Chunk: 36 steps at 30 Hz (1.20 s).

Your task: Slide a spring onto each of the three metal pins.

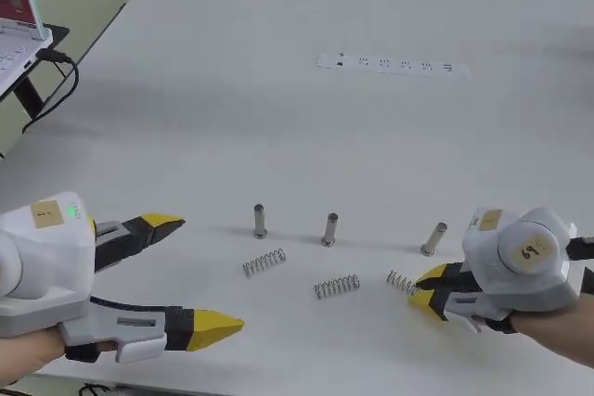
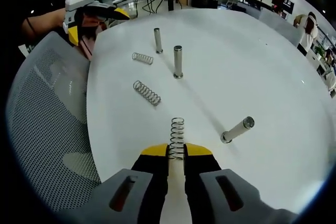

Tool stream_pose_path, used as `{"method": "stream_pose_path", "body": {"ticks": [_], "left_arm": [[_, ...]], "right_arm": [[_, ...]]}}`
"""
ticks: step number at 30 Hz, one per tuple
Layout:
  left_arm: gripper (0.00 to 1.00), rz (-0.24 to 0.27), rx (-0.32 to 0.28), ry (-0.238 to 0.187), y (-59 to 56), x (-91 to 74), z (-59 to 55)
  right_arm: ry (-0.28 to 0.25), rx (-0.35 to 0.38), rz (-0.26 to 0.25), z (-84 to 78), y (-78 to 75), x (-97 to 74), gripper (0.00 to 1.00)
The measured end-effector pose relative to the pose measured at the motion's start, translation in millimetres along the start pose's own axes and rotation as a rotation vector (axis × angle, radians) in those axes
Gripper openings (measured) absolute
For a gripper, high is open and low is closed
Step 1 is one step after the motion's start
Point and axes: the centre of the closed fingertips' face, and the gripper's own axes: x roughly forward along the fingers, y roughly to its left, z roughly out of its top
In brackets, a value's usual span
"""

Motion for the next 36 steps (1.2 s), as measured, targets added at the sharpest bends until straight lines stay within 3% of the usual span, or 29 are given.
{"method": "stream_pose_path", "body": {"ticks": [5,12,15,17,19,22,25,32,36], "left_arm": [[0.81,-0.007,0.002,0.005,-1.7,1.8,-2.9],[0.8,-0.027,0.014,-0.001,-8.2,5.5,2.7],[0.72,-0.058,0.017,0.001,-15.1,7.1,3.4],[0.72,-0.068,0.017,0.004,-19.1,8.9,3.1],[0.71,-0.088,0.017,0.003,-24.6,10.5,4.1],[0.69,-0.168,0.005,-0.004,-42.8,14.6,9.0],[0.64,-0.211,0.021,-0.01,-53.5,19.4,14.6],[0.6,-0.281,0.021,-0.034,-66.1,37.6,26.0],[0.57,-0.313,0.054,-0.033,-72.9,50.1,27.1]], "right_arm": [[-0.005,-0.011,-0.004,1.7,0.2,-4.9,0.08],[-0.012,-0.027,-0.005,5.6,2.6,-15.6,0.08],[-0.018,-0.044,-0.004,8.4,5.1,-20.6,0.08],[-0.022,-0.049,-0.004,9.6,5.6,-22.5,0.08],[-0.027,-0.056,0.0,11.3,8.0,-25.3,0.08],[-0.026,-0.077,0.005,12.2,11.2,-29.7,0.08],[-0.041,-0.082,0.016,17.2,13.6,-34.3,0.08],[-0.084,-0.09,0.04,30.1,16.1,-43.9,0.08],[-0.119,-0.108,0.066,36.4,21.4,-46.9,0.08]]}}
